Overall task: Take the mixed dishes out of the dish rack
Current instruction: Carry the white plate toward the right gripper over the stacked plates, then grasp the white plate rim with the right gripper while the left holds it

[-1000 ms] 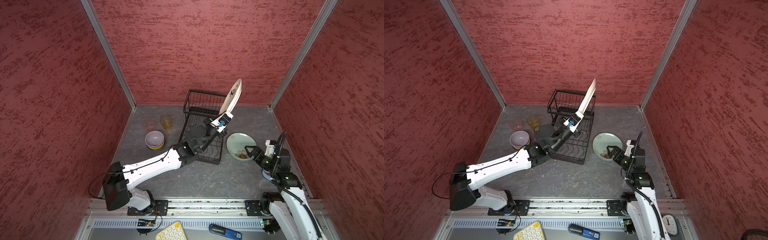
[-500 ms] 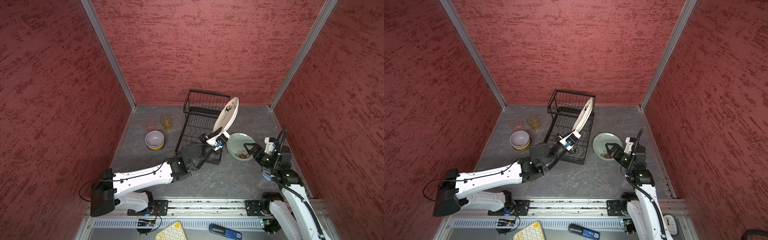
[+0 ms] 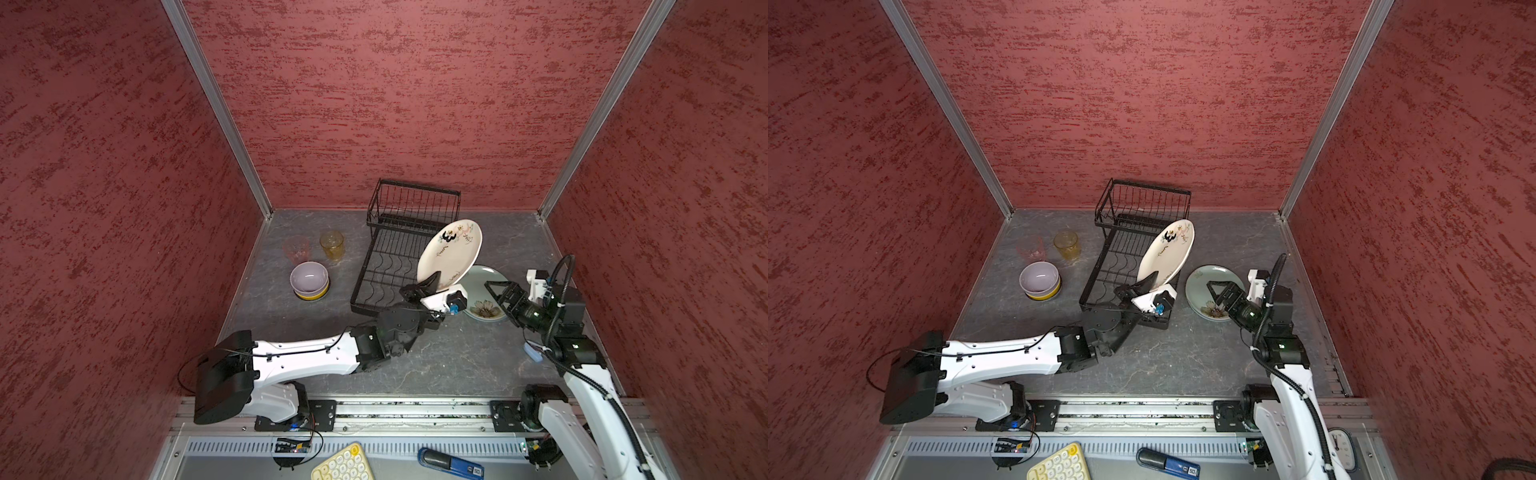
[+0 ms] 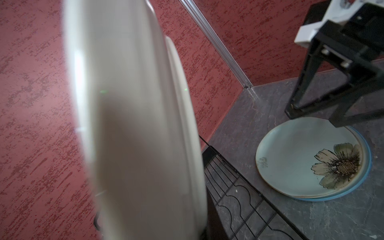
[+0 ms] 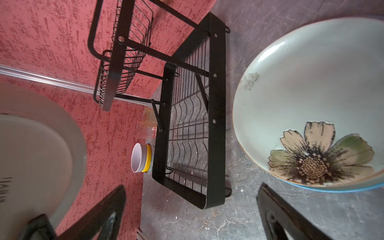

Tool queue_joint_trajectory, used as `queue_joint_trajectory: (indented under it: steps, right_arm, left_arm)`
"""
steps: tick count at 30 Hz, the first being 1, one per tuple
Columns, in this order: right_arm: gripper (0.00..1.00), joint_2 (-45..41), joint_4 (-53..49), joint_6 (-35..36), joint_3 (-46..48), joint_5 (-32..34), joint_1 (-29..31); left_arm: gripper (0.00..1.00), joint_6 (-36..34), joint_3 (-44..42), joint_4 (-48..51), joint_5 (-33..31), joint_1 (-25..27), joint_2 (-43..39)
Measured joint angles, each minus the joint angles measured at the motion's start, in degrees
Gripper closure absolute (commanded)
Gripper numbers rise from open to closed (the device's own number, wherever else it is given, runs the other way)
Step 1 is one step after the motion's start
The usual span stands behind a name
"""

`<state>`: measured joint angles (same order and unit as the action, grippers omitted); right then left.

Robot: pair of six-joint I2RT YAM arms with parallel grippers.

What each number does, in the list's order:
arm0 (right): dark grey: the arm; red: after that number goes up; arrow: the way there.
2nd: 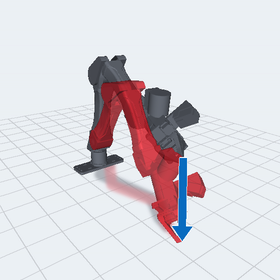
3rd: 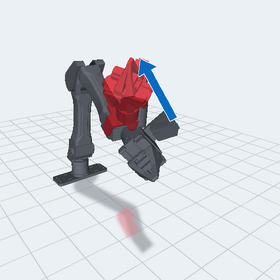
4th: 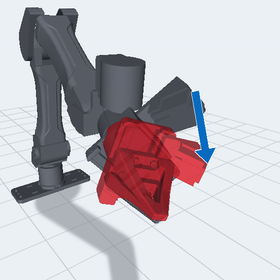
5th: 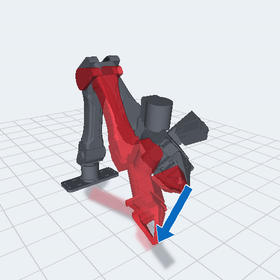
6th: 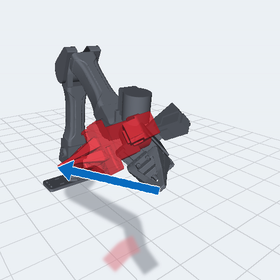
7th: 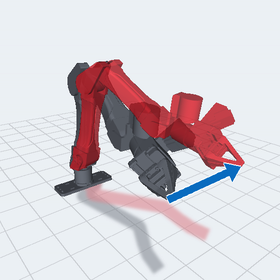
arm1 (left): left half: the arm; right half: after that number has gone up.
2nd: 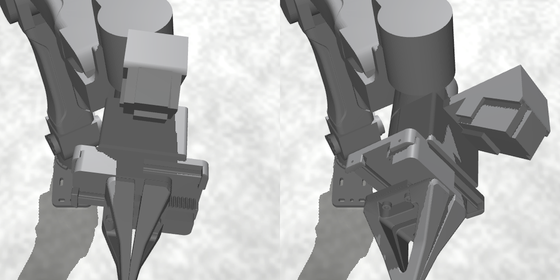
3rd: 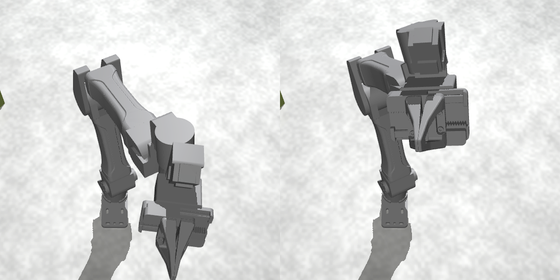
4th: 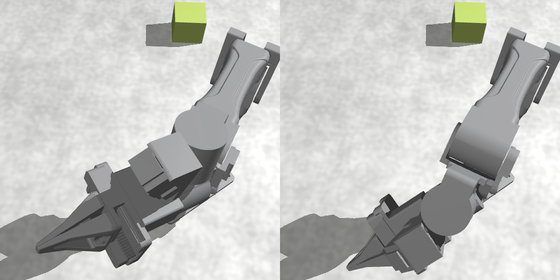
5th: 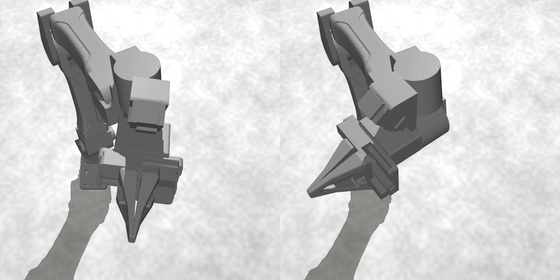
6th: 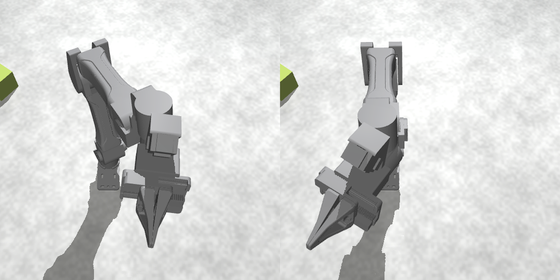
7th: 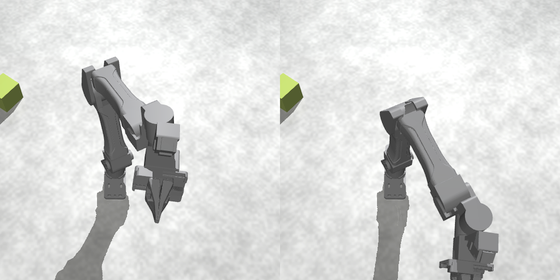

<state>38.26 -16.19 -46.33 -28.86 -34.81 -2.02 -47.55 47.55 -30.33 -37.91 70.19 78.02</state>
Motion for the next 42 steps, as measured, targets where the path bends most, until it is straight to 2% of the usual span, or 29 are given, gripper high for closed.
queue_joint_trajectory:
  steps: [12,20,29,38,42]
  right_arm:
    - [0.01,2.2,6.1,-4.5,-0.8,-5.9,0.0]
    - [0.01,0.3,7.4,-6.8,-0.8,-6.7,0.0]
    - [0.01,-1.3,7.5,-8.3,-1.6,-7.5,0.0]
    - [0.01,-1.4,5.1,-6.6,-1.6,-7.2,0.0]
    - [0.09,0.2,2.4,-4.6,-1.6,-6.4,0.0]
  left_arm:
    - [1.00,1.0,-1.9,0.8,-4.0,2.4,2.6]
    - [1.00,0.1,-2.9,2.3,-7.1,4.0,7.2]
    - [1.00,-0.8,-2.9,2.3,-7.4,4.3,12.7]
    - [1.00,-2.0,0.1,1.9,-7.0,4.0,18.1]
    - [1.00,-3.5,2.9,-0.1,-7.0,4.0,20.5]
